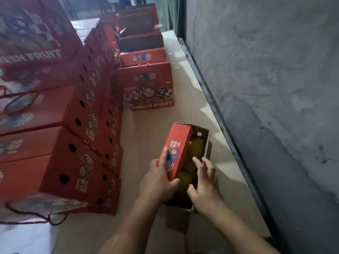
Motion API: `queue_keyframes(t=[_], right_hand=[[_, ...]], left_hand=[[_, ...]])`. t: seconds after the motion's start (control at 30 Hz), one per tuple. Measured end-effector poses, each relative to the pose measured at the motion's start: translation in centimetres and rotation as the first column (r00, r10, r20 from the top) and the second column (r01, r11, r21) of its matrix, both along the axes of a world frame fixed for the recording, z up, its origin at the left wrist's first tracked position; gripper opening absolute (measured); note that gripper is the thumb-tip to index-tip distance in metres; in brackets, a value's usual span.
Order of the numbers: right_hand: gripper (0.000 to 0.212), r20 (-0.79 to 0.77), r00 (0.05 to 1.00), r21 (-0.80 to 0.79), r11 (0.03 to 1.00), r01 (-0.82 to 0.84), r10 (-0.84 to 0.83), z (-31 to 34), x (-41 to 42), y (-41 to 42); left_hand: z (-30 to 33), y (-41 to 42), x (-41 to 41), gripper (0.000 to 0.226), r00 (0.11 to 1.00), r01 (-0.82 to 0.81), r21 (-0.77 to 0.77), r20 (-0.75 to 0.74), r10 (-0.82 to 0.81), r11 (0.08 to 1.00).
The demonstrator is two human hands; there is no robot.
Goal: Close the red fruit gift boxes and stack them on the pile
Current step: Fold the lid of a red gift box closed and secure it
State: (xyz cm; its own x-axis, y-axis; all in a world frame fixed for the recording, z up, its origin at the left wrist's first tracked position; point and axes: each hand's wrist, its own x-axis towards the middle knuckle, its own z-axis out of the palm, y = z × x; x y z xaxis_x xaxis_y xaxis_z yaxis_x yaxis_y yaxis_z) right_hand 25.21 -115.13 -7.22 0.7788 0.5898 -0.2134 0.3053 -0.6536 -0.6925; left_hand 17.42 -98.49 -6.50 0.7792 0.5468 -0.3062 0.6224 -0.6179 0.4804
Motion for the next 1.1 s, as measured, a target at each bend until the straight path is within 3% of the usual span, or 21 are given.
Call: queue_keyframes(t=[0.07,0.13,0.2,0.43,0.53,0.67,0.83,1.0,1.1], right_hand=[[0.102,-0.161,0.955,0.077,0.961,0.264,-0.250,-0.9,-1.7,0.5],[0.087,-0.443,0.818,-0.015,0.916,0.401,-0.366,-0.9,-1.6,0.9],[0.060,-0.547,0.732,-0.106,0.901,0.421,-0.407,-0.7,-1.7,1.3],[0.053,-0.524,0.676,-0.148,0.837,0.528,-0.519,-0.9,-8.6,2.5],[0.041,-0.457,0.661,-0.199,0.793,0.575,-0.594,-1.0,-13.6,2.8],[0.024,-0.459,0.590,-0.160,0.715,0.680,-0.664,-1.2,-21.2,3.8],[0.029,-0.436,0.549,-0.084,0.639,0.764,-0.713,-1.3,-31.5,6.2],[0.039,-0.394,0.510,-0.037,0.567,0.823,-0.765,-0.3,-40.1,8.5],[0.046,-0.319,0.553,-0.012,0.587,0.809,-0.769,0.6,-44.6,9.4]], left_hand=[[0.0,-0.2,-0.3,0.119,1.000,0.014,0.006,0.001,-0.014,1.000],[0.3,-0.3,-0.8,0.119,0.999,0.034,-0.003,0.001,-0.034,0.999],[0.4,-0.4,-1.6,0.118,0.999,0.049,0.016,0.014,-0.049,0.999],[-1.0,0.7,-7.5,0.115,0.992,0.086,-0.075,0.095,-0.078,0.994],[-1.9,2.7,-11.7,0.116,0.969,0.131,-0.267,0.240,-0.066,0.955],[-2.4,4.5,-17.6,0.095,0.950,0.222,-0.524,0.305,-0.062,0.823],[-1.5,6.9,-25.3,0.094,0.948,0.285,-0.494,0.273,-0.165,0.821],[0.0,9.5,-31.9,0.057,0.933,0.359,-0.596,0.262,-0.249,0.718],[1.3,11.0,-36.2,0.048,0.921,0.389,-0.585,0.268,-0.283,0.711]])
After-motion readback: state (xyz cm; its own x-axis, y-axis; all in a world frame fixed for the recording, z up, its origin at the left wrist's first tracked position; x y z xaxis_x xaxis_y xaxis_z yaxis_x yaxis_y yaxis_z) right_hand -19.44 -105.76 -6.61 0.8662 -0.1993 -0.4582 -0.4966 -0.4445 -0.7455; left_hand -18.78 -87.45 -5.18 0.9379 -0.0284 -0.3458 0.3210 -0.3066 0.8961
